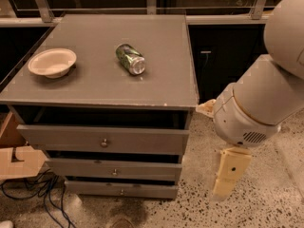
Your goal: Open top drawer
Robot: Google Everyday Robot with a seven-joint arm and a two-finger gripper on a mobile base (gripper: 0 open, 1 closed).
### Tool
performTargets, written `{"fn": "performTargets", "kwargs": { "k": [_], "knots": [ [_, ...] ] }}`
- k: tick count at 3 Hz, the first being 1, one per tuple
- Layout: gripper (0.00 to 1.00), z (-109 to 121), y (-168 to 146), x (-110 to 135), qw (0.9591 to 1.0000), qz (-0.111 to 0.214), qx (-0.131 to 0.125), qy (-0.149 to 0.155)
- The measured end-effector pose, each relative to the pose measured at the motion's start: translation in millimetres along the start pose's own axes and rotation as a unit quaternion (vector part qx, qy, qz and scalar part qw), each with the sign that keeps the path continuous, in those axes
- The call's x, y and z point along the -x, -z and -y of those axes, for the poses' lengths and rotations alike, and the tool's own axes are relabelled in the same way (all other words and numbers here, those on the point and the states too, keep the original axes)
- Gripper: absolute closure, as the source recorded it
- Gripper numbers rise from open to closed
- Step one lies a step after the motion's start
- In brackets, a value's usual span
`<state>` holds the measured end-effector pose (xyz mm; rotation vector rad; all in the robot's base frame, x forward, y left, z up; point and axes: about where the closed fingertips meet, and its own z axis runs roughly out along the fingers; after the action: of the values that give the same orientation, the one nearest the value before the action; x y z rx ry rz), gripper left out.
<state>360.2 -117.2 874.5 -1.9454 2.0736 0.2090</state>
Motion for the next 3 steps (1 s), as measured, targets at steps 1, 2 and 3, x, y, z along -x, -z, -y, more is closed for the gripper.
{"fn": "performTargets", "kwargs": {
  "k": [1,2,3],
  "knots": [
    [0.0,0,0,0,1.0,0.0,0.0,0.0],
    [0.0,5,-37,3,0.9997,-0.008,-0.017,-0.017],
    [0.0,17,-87,-2,0.9986,-0.011,-0.03,-0.042]
  ]
}}
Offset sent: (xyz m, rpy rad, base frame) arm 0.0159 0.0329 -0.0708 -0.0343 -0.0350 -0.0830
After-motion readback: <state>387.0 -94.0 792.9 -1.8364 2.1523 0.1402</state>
